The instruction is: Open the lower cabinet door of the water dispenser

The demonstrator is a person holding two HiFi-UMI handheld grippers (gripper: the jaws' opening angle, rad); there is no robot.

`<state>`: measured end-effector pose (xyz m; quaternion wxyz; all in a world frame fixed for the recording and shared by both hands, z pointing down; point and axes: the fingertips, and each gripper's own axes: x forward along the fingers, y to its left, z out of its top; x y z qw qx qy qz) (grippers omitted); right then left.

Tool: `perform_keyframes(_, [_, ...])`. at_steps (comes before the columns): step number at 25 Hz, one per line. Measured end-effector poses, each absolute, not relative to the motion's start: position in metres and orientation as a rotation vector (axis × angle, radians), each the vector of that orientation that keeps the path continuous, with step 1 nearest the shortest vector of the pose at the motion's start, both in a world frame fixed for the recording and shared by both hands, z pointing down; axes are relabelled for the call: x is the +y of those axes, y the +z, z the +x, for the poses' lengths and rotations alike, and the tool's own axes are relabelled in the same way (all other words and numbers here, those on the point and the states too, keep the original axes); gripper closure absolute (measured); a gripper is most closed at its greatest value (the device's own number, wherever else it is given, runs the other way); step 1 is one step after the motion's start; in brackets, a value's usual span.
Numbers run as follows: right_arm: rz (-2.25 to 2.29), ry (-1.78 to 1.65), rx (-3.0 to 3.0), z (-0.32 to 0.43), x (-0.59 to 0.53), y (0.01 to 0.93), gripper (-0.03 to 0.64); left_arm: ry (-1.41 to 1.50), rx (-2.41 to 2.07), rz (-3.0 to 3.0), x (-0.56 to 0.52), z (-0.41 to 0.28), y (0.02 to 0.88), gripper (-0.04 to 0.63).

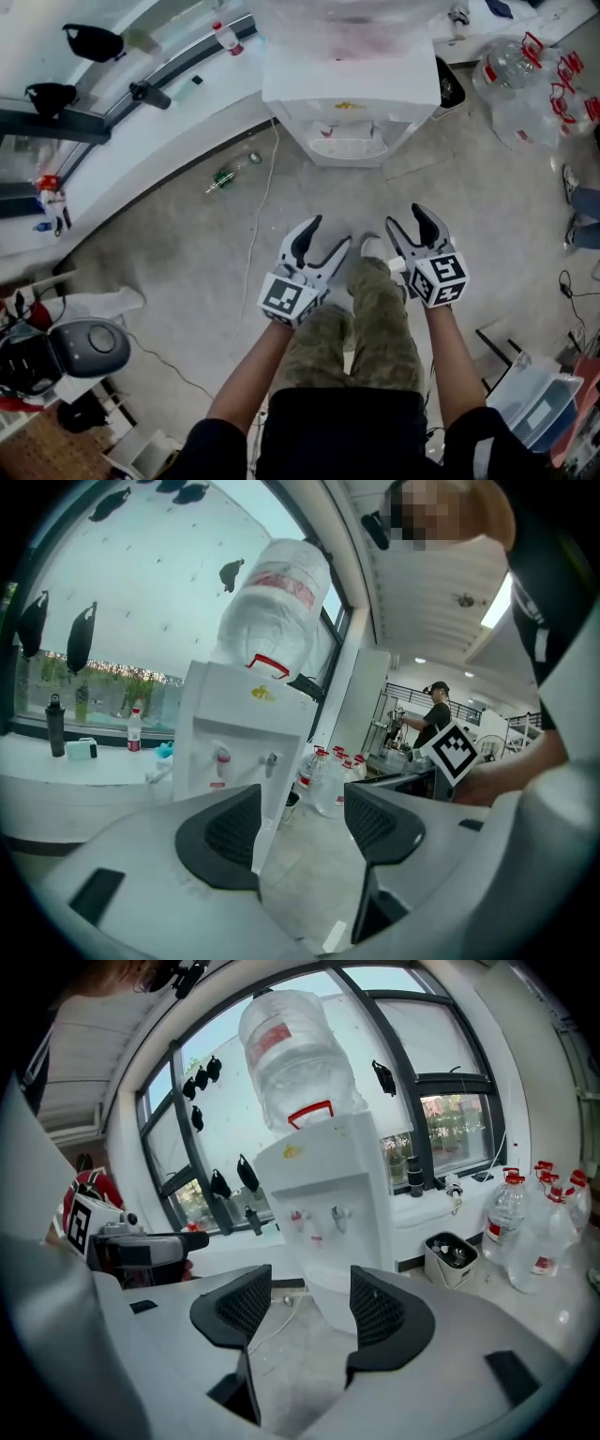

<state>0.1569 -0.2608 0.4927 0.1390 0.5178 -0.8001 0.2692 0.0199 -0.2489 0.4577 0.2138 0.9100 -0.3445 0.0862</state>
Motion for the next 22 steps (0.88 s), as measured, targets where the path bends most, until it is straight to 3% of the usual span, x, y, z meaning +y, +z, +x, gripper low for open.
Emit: perform_keyframes(22, [1.490,0.577,-2.331,0.207,-0.336,0.776,0.383,0.116,-0.928,2.735,-0.316,0.057,0.712,0.341])
